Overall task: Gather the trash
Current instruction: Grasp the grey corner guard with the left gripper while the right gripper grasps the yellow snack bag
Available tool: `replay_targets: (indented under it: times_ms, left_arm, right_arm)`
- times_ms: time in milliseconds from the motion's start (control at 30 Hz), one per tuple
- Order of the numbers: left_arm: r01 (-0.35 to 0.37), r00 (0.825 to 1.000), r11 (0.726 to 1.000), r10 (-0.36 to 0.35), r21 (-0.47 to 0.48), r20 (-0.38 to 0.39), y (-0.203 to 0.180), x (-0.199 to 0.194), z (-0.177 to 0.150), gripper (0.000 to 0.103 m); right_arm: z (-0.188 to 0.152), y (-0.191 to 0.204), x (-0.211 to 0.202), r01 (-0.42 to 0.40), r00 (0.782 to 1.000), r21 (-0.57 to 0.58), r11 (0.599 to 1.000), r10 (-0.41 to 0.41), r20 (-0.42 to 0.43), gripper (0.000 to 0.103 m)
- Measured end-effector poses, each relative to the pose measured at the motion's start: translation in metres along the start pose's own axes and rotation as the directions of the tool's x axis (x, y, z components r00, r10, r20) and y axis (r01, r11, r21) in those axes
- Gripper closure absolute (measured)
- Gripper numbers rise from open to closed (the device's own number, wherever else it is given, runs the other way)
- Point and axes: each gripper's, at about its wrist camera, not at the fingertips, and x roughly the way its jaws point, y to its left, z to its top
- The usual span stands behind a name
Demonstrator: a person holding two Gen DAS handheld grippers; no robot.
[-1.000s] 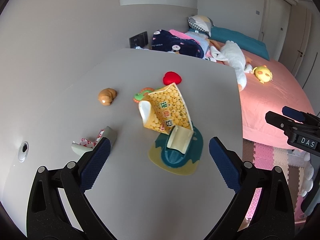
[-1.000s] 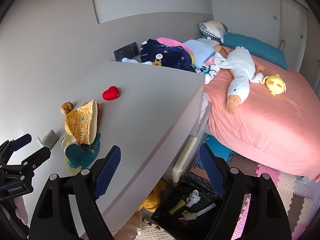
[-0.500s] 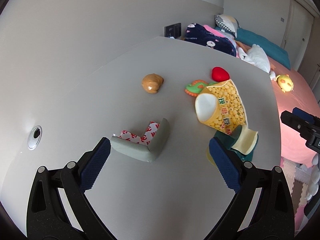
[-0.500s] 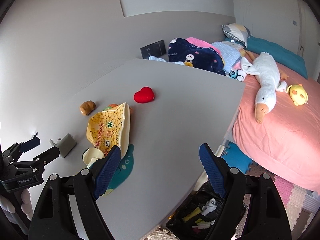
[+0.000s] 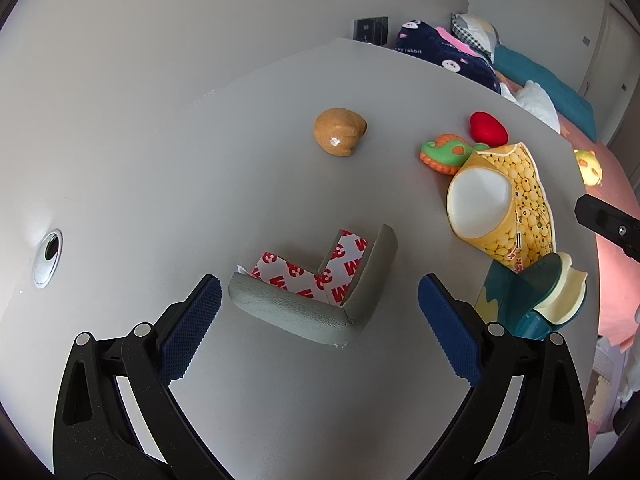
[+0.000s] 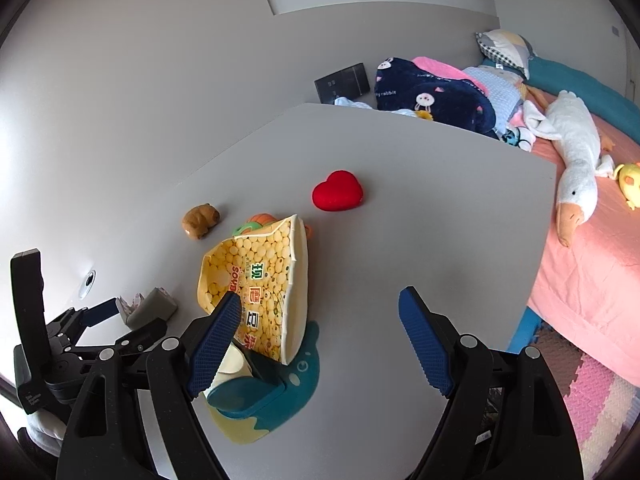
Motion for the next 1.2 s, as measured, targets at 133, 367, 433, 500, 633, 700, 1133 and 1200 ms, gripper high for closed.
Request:
replay_targets:
  times_ms: [133,367,433,500,633,700,1133,1200]
  left_arm:
    - [0.014,1.000,1.000,-0.014,-0.007,-0.006,0.004,0.009,0.003,0.014]
    - [0.002,1.000,1.000,-0.002,-0.012,0.021,0.009,0.012,0.006,0.034]
    - [0.007,1.000,1.000,-0.007,-0.012,0.024,0.010,0.012,0.006,0.035]
    - [0.020,0.999,1.000,-0.019,-0.016,0.029,0.011,0.011,0.007,0.036]
    - [0.029,0.999,0.999,-0.029,-0.025,0.030,0.014,0.011,0.007,0.036]
    - [0.027,0.999,0.999,-0.027,-0.020,0.029,0.014,0.011,0.007,0.036]
    - [0.027,0.998,0.998,-0.024,-0.058,0.060,0.020,0.002,0.009,0.036]
    - [0.033,0.997,0.998,-0.029,-0.061,0.072,0.019,-0.001,0.011,0.036]
  right_arm:
    - [0.003,0.002,0.014,-0.014,1.000,-0.001,1.000,0.014,-0.019,0.022]
    - [0.006,0.006,0.037,-0.073,0.997,0.005,0.997,0.073,-0.041,0.022]
    - [0.006,0.008,0.042,-0.078,0.996,0.002,0.997,0.078,-0.046,0.022]
    - [0.007,0.009,0.048,-0.093,0.994,0.002,0.996,0.093,-0.057,0.026]
    - [0.009,0.012,0.056,-0.107,0.990,0.028,0.994,0.109,-0.090,0.044]
    - [0.010,0.013,0.058,-0.118,0.987,0.032,0.992,0.121,-0.103,0.051]
    - [0.014,0.031,0.024,-0.121,0.993,-0.020,0.993,0.120,-0.010,0.088]
    - [0.014,0.032,0.013,-0.099,0.995,-0.031,0.995,0.100,0.026,0.094]
